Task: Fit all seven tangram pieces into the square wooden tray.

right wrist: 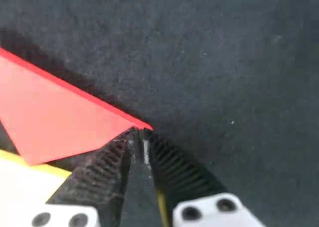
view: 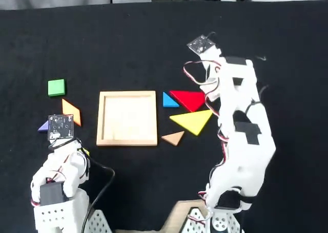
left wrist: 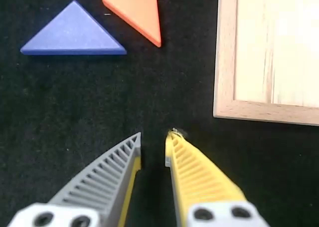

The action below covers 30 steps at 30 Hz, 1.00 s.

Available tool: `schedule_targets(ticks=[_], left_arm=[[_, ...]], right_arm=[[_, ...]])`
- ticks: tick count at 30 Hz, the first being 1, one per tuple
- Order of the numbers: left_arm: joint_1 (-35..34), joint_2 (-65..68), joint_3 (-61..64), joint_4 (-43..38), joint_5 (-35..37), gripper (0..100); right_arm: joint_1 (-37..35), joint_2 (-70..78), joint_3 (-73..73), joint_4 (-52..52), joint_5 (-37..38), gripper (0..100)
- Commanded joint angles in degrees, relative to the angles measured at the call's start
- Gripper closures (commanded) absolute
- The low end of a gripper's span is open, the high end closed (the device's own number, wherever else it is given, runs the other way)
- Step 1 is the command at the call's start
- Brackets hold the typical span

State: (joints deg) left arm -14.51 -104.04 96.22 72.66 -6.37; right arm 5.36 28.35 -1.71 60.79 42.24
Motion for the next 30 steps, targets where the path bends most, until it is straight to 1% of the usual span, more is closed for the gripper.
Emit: schedule_targets(ticks=[1, 4, 7, 9, 13, 16, 19, 21, 24, 26, 28, 30], left_arm=[[-0.66, -0.44, 1.19, 0.35, -0.44, 91], [-0.66, -0.44, 1.19, 0.35, -0.44, 91], [-0.66, -0.44, 1.19, 0.35, -0.44, 90], [-0.66, -0.44, 1.19, 0.35, -0.44, 90], [-0.66, -0.44, 1.19, 0.35, -0.44, 90], [-0.66, -0.44, 1.19, 0.35, -0.44, 90], [-0.66, -0.44, 1.19, 0.35, -0.44, 91], [-0.66, -0.44, 1.19, 0.35, -0.44, 91], [-0.66, -0.44, 1.19, 0.35, -0.44, 91], [-0.66, -0.44, 1.19, 0.35, -0.44, 91], [-0.66, -0.44, 1.19, 0.35, -0.44, 91], [-0.66, -0.44, 1.19, 0.35, -0.44, 91]], right_arm=[[1.93, 0.40, -4.26, 4.48, -0.09, 98.7], [3.87, 0.40, -4.18, 5.45, 0.35, 98.7], [4.75, 0.40, -2.15, 5.54, 4.40, 98.7], [4.13, 0.13, 0.31, 5.54, 7.47, 98.7], [2.11, -2.07, 4.53, 5.10, 10.90, 98.7], [1.67, -6.73, 7.34, 5.80, 13.63, 98.7], [1.67, -14.46, 11.74, 8.97, 19.43, 98.7], [1.67, -20.26, 14.90, 9.14, 22.24, 98.7], [0.26, -26.24, 19.56, 4.40, 19.25, 98.4], [-1.76, -28.00, 22.11, 1.85, 16.35, 98.3], [-3.78, -28.09, 23.34, 0.79, 15.38, 98.2], [-5.71, -28.09, 24.04, 1.05, 15.38, 93.9]])
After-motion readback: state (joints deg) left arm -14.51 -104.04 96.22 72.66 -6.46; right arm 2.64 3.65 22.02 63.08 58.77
